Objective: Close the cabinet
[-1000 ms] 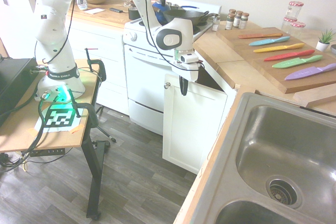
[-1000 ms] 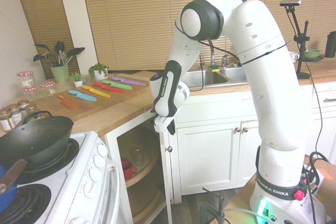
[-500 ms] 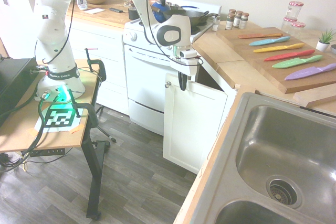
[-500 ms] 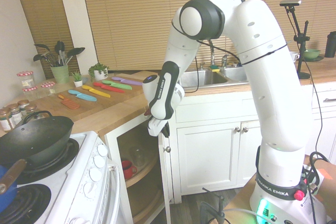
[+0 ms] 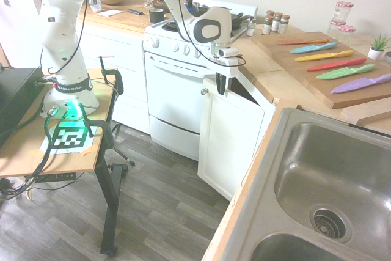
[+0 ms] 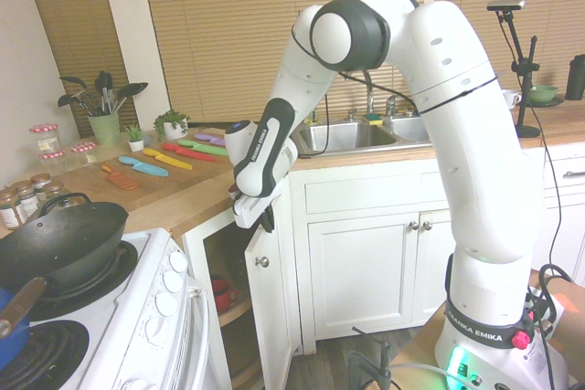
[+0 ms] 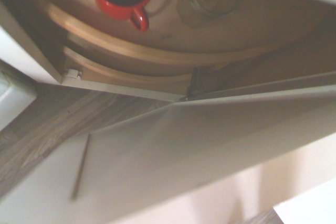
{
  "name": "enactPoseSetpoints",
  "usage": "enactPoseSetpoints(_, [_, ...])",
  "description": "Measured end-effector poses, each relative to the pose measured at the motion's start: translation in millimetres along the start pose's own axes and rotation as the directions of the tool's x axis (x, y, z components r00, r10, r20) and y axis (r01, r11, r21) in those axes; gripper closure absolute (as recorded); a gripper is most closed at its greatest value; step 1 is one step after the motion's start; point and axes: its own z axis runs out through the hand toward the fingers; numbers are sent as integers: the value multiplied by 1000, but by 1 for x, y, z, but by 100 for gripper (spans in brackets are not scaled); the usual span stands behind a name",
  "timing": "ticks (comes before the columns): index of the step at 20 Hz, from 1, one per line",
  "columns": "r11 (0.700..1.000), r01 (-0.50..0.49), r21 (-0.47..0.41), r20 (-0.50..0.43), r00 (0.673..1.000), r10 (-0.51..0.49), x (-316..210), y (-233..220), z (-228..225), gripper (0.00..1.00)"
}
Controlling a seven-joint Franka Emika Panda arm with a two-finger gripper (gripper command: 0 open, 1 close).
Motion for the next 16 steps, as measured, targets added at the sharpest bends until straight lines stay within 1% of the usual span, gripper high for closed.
enactPoseSetpoints(4, [1000, -25, -6, 5, 1000, 25, 28, -21, -4, 100])
enactPoseSetpoints(8, [999, -37, 29, -8, 999, 37, 47, -44, -38, 100])
enactPoseSetpoints(10, [999, -36, 33, -10, 999, 36, 48, -46, -43, 100])
enactPoseSetpoints(13, [998, -58, 31, 17, 998, 57, 35, -20, -30, 100])
enactPoseSetpoints(16, [993, -113, 36, 35, 993, 112, 24, 33, -17, 100])
